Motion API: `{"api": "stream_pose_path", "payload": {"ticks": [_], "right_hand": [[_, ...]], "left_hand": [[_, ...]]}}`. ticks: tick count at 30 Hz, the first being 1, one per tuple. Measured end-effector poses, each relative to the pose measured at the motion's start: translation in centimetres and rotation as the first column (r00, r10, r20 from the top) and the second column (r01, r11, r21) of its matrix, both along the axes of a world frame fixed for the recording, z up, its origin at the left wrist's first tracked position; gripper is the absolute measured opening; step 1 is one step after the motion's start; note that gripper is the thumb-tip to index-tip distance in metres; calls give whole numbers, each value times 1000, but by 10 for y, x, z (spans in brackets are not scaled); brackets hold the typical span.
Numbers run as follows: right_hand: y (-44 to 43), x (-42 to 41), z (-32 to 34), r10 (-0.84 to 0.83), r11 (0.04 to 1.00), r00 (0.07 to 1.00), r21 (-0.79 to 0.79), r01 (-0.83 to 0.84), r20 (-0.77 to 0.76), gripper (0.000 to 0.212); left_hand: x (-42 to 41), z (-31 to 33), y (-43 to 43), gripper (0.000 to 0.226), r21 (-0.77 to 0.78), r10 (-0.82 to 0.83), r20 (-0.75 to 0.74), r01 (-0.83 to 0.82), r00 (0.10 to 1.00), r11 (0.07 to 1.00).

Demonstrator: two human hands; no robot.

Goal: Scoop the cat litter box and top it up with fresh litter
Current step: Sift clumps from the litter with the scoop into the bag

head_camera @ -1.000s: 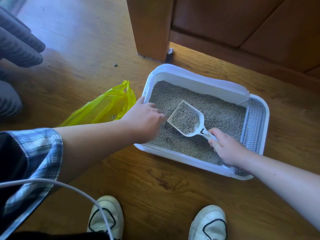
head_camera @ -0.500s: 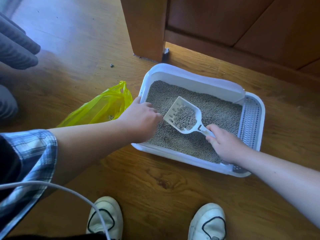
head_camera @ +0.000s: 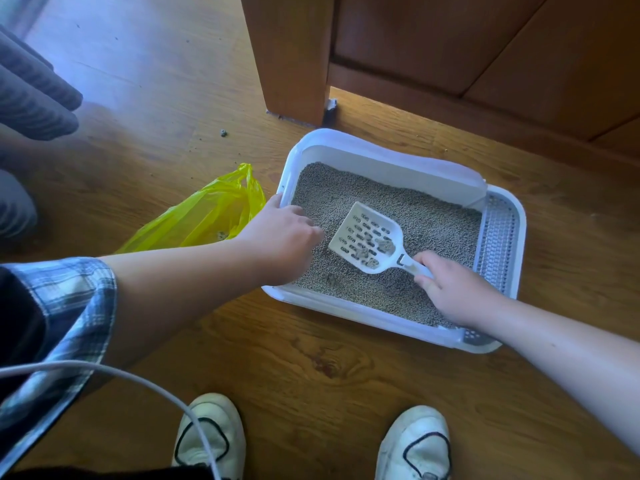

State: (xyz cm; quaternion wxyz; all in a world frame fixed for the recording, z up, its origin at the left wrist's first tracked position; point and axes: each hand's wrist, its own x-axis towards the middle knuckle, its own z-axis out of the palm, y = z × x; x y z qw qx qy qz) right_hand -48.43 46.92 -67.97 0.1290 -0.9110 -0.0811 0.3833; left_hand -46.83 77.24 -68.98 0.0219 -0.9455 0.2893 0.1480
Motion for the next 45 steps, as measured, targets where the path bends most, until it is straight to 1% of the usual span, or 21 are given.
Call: {"api": "stream_pose_path", "payload": {"ticks": [5, 10, 13, 15, 16, 18, 21, 23, 25, 27, 29, 31, 33, 35, 36, 38, 39, 40, 41, 43, 45], "right_hand": [[-1, 2, 3, 3, 1000, 1000, -19, -3, -3, 21], [-2, -1, 3, 2, 999, 1000, -40, -3, -17, 19], [-2, -1, 5, -16, 1000, 1000, -26, 16, -18, 15], [-1, -1, 8, -34, 999, 999, 3, 34, -21, 10], [1, 0, 11, -44, 999, 999, 25, 45, -19, 7], [5, 3, 18, -60, 995, 998, 79, 59, 7, 5], [15, 8, 28, -80, 987, 991, 151, 63, 111, 5], [24, 13, 34, -97, 978, 975, 200, 56, 202, 5], [38, 19, 39, -103, 970, 963, 239, 42, 248, 6], [57, 25, 45, -78, 969, 959, 247, 9, 272, 4], [84, 32, 50, -36, 967, 954, 253, -42, 297, 11], [115, 37, 53, 13, 954, 950, 282, -105, 311, 14], [147, 39, 53, 97, 942, 941, 275, -192, 324, 10], [176, 38, 50, 227, 915, 897, 234, -330, 378, 9], [189, 36, 48, 302, 889, 849, 193, -415, 433, 10], [210, 34, 41, 456, 810, 686, 56, -584, 568, 12], [219, 34, 38, 511, 770, 604, -12, -638, 611, 16], [227, 33, 36, 542, 746, 547, -67, -663, 638, 20], [233, 33, 35, 564, 735, 511, -113, -668, 649, 24], [243, 33, 35, 601, 723, 470, -188, -665, 647, 29], [247, 32, 34, 625, 719, 457, -240, -652, 632, 32]], "left_hand": [[0, 2, -1, 9, 7, 7, -30, -7, 1000, 1000], [-1, 4, 0, 11, 12, 4, -16, -4, 1000, 1000], [0, 6, 0, 11, 34, -3, -65, 5, 998, 999], [0, 7, 2, 12, 14, -6, -81, 7, 997, 1000], [0, 8, 3, 14, -14, 1, -90, -2, 996, 1000], [-2, 10, 8, 22, -136, 7, -64, -15, 998, 991], [-6, 17, 19, 36, -300, 47, 83, -20, 995, 954], [-7, 22, 33, 40, -389, 142, 118, -86, 983, 917], [-9, 27, 51, 40, -419, 239, 108, -174, 965, 891], [-14, 28, 75, 42, -377, 321, 87, -267, 943, 887], [-24, 31, 98, 48, -324, 422, 25, -392, 906, 861], [-38, 35, 121, 57, -260, 558, -70, -555, 827, 790], [-56, 38, 144, 61, -187, 661, -132, -673, 739, 716], [-74, 39, 165, 60, -163, 695, -125, -705, 708, 690], [-83, 40, 175, 60, -153, 706, -125, -717, 697, 681], [-97, 41, 192, 60, -114, 730, -145, -744, 668, 659], [-103, 42, 200, 59, -101, 741, -153, -757, 653, 646], [-108, 43, 205, 60, -92, 751, -157, -766, 642, 636], [-112, 44, 210, 61, -90, 758, -157, -773, 634, 628], [-118, 45, 215, 63, -95, 765, -155, -780, 625, 618], [-121, 46, 215, 63, -104, 759, -153, -774, 633, 625]]}}
